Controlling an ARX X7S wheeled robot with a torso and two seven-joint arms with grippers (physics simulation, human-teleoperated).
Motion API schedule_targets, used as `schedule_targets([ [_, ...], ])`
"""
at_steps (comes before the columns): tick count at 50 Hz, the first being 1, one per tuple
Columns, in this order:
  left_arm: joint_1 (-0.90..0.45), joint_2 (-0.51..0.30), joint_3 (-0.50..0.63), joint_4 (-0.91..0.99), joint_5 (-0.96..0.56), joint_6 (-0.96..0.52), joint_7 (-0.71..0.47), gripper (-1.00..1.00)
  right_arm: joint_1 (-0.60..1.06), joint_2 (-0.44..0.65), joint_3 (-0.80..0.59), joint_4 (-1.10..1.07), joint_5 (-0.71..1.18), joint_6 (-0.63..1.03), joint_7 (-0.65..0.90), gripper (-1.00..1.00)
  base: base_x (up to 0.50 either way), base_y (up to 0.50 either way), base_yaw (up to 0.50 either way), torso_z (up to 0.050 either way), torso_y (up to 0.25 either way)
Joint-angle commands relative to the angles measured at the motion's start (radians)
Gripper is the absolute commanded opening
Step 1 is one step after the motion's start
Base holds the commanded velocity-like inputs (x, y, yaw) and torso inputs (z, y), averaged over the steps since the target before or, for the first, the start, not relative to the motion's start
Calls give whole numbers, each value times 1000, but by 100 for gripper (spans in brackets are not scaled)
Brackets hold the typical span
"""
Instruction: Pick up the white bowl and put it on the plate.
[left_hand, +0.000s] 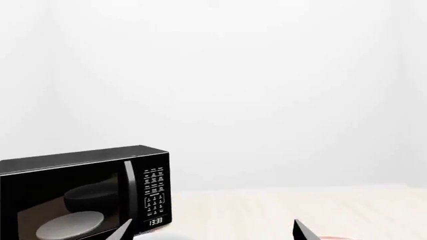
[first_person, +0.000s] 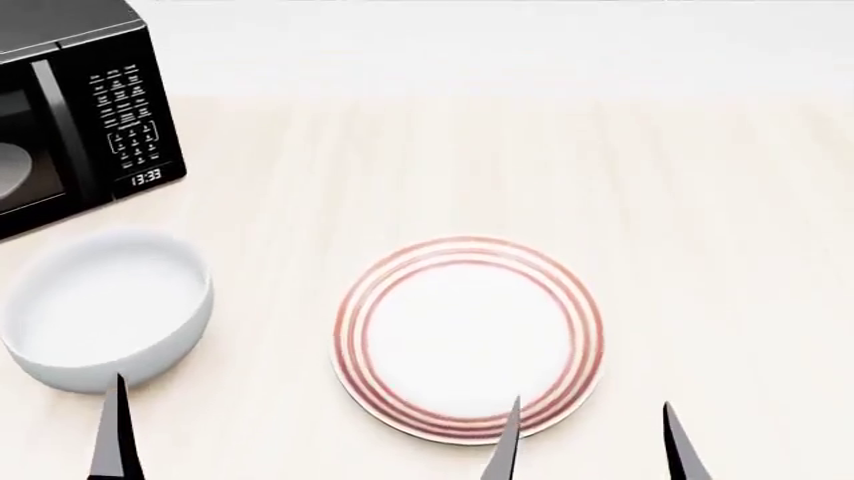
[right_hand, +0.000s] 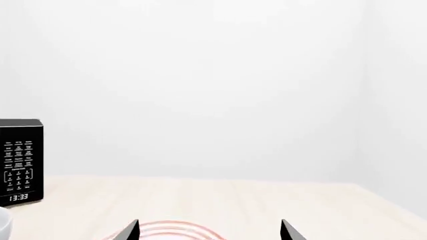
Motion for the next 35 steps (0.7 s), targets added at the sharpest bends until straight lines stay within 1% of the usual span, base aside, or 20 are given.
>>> schedule_targets([
  [1, 0, -8, 7, 1, 1, 3, -10, 100, 0, 8, -5, 2, 6, -5, 9, 100, 426, 0, 0, 0, 0],
  [19, -4, -18, 15, 1, -1, -1, -25, 100, 7, 17, -15, 6, 7, 2, 27, 100, 415, 0, 0, 0, 0],
  [35, -7, -37, 25, 16, -10, -15, -49, 100, 9, 27, -22, 18, 11, -13, 39, 100, 0, 0, 0, 0, 1],
])
